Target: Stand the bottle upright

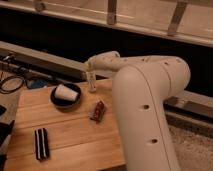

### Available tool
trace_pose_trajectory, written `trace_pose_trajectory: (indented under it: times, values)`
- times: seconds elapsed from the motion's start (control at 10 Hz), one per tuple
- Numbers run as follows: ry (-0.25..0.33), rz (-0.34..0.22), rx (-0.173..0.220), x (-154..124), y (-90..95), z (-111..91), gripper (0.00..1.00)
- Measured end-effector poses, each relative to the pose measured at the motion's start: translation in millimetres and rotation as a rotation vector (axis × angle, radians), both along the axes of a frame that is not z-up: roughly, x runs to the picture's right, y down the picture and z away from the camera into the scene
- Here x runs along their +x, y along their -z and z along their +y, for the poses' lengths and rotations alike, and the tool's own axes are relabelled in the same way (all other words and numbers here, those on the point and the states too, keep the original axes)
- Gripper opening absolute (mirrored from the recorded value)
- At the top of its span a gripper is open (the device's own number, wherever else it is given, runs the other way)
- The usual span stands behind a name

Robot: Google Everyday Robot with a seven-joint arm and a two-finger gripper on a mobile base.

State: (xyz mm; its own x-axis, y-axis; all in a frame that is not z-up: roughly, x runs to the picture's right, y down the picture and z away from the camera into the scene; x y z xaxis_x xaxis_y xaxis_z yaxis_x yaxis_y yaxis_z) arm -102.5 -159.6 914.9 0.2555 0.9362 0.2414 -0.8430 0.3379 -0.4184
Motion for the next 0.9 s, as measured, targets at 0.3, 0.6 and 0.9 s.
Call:
trace_pose_trajectory:
  times: [0.3,0.6,0.9]
  values:
    - [-0.003,-0.009,0.006,-1.8,1.2,0.1,0.48]
    - [0.000,-0.012,0.020,-2.6,1.5,-3.7,0.22]
    - [0.017,-0.010,0.017,-5.4,-0.4,-3.4,0.01]
